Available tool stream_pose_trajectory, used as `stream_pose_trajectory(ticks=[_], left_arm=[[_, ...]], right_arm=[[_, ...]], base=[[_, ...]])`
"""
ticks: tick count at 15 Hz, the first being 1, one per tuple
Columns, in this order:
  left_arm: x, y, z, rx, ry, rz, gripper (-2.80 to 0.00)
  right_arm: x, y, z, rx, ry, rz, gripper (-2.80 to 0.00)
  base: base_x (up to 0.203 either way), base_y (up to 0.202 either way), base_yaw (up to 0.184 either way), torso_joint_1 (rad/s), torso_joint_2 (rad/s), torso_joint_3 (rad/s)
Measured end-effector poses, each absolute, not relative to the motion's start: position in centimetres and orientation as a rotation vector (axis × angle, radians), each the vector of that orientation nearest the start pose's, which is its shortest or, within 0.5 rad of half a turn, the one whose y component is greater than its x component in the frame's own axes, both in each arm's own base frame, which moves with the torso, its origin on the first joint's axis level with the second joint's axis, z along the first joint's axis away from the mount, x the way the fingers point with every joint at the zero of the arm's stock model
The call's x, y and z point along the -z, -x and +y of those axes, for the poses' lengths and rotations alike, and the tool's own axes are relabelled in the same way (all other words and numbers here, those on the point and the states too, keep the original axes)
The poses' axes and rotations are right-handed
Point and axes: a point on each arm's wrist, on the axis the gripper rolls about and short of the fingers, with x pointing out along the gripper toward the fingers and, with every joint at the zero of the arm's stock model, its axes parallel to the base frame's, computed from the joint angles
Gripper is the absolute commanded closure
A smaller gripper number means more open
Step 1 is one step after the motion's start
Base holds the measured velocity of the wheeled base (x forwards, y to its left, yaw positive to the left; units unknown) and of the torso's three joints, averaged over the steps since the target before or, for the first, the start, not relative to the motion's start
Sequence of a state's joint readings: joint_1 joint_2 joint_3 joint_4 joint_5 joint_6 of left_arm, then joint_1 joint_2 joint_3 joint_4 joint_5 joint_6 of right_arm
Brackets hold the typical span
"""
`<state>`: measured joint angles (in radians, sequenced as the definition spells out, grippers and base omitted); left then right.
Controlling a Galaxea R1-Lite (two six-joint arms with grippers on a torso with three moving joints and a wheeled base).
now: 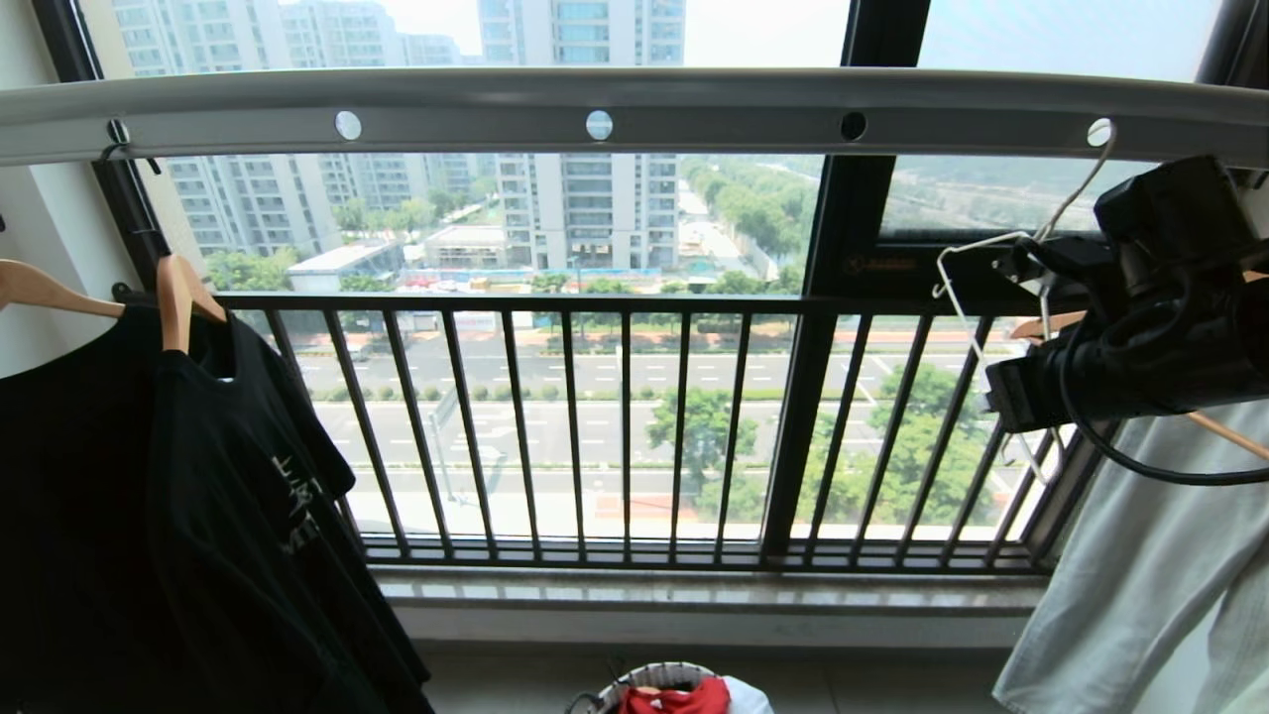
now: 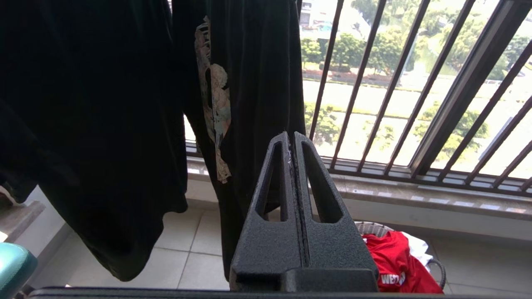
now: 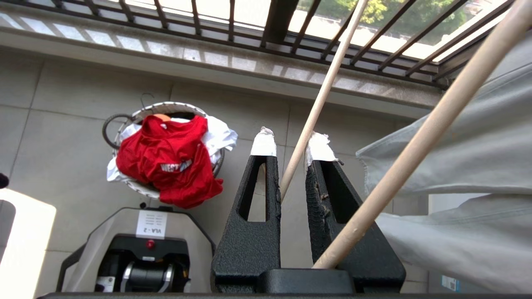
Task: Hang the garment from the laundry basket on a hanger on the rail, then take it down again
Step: Pick up the clothes rack on the clothesline
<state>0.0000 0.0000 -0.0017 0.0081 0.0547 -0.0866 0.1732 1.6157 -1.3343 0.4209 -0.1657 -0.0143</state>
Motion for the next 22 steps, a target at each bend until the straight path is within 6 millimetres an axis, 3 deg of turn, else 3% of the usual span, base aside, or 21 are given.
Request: stream_pose_trajectory(ticks=[8, 16, 22], left_arm=[[-7.5, 2.3, 0.1, -0.055, 0.086, 0.004, 0.0], [-7.5, 2.3, 0.1, -0.055, 0.086, 0.004, 0.0], [-7.5, 2.3, 0.1, -0.055, 0.086, 0.004, 0.0]], right_arm=[[-25.7, -25.3, 4.9, -0.049, 0.136, 0.648, 0.0], [-24.1, -27.7, 5.9, -0.063, 0.109, 0.468, 0.0], [-23.2, -28.3, 6.4, -0.053, 0.099, 0.38, 0.0]], base=[[0.0, 0.0, 0.0, 0.0, 0.0, 0.0], [0.0, 0.0, 0.0, 0.0, 0.0, 0.0], [0.0, 0.0, 0.0, 0.0, 0.0, 0.0]])
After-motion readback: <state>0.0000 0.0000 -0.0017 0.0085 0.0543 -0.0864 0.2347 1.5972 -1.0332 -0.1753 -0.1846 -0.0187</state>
